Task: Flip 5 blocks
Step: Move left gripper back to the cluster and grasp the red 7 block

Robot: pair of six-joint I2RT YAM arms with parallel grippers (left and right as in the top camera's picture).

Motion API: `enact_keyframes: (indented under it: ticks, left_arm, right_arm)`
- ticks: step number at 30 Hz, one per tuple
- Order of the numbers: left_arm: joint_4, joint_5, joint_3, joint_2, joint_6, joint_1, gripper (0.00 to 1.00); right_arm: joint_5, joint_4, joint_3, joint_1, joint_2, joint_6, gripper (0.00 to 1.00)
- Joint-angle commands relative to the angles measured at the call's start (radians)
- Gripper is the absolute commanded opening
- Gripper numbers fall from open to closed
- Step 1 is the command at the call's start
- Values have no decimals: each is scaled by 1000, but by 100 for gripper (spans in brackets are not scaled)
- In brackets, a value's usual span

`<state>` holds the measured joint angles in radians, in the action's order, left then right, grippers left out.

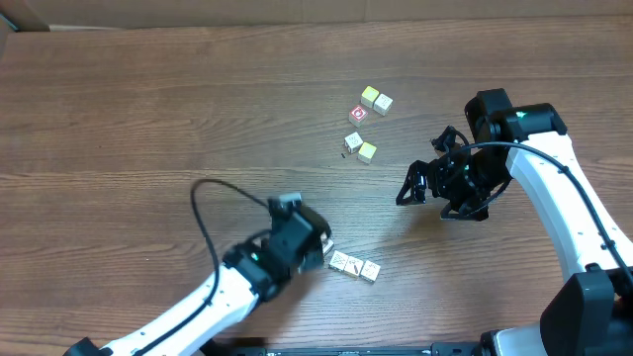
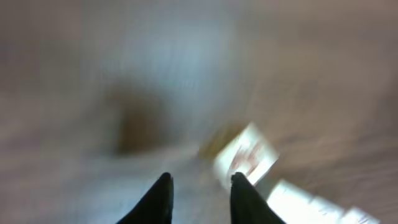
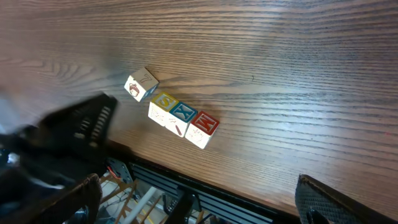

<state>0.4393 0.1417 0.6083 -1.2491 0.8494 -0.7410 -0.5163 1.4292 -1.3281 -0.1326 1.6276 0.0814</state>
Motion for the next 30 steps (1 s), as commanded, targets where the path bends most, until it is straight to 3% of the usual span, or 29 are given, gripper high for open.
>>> enact_keyframes:
  ticks: [1,6,15,25,30]
  left_arm:
    - [-41,-26,96,-40,-181,116,24]
    - [-53,-192,198,-191,-332,227,23]
    - [-51,-381,309,-454,-462,216,16]
    - [4,-476,309,-500,-582,182,15]
    - [42,-475,309,-500,-585,158,14]
  right_arm:
    - [0,-6,-20,-4,-15,-3,100]
    - [0,-9,-20,-4,-15,-3,100]
    - [0,-9,-20,-4,-15,-3,100]
    - [0,-10,-20,-4,-15,-3,100]
    - [0,-9,-20,-4,-15,-3,100]
